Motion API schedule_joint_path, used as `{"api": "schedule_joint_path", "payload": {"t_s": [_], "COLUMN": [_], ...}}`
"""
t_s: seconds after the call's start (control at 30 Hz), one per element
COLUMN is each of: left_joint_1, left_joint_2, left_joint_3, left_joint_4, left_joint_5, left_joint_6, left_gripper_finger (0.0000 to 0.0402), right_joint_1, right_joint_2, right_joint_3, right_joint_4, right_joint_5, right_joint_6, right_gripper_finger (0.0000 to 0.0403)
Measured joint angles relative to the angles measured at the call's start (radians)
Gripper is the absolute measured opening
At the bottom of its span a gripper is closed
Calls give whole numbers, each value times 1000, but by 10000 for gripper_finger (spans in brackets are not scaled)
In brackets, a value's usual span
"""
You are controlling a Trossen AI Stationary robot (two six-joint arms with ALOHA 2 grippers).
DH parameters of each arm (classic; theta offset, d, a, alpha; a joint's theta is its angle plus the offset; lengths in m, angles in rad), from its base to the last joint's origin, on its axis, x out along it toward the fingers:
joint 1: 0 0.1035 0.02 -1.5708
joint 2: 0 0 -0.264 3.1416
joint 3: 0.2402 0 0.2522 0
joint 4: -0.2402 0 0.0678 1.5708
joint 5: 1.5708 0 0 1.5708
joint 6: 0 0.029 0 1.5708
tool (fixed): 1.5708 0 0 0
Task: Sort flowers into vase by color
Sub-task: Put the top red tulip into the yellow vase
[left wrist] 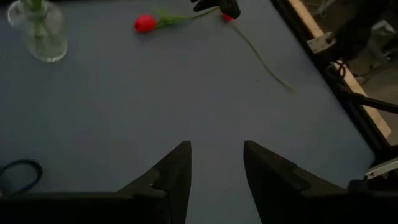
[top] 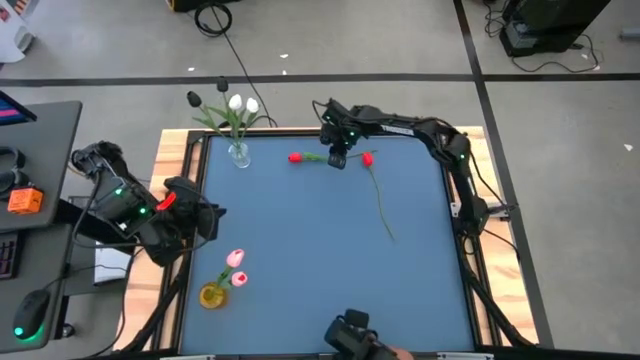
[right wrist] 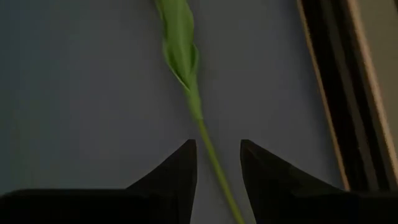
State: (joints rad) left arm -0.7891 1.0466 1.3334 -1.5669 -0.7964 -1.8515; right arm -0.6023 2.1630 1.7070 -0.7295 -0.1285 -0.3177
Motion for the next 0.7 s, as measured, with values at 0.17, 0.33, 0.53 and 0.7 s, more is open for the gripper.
{"api": "schedule_joint_path", "payload": {"t_s": [0.17,0.33,0.53,0.7], "left_joint_1": [37,79,128,161], "left_joint_2": [1,1,1,1], "left_joint_3": [0,0,0,0], "left_joint_4": [16,16,4,-2], "left_joint_5": [16,16,16,16], "left_joint_6": [0,4,6,30], "left_gripper_finger": [150,150,150,150], "right_joint_1": [-14,-7,-9,-19], "right_joint_2": [74,130,150,153], "right_joint_3": [68,96,96,96], "right_joint_4": [-23,-68,-102,-105], "right_joint_5": [-22,-79,-95,-109], "right_joint_6": [-58,-105,-146,-146], "right_gripper_finger": [132,132,124,68]}}
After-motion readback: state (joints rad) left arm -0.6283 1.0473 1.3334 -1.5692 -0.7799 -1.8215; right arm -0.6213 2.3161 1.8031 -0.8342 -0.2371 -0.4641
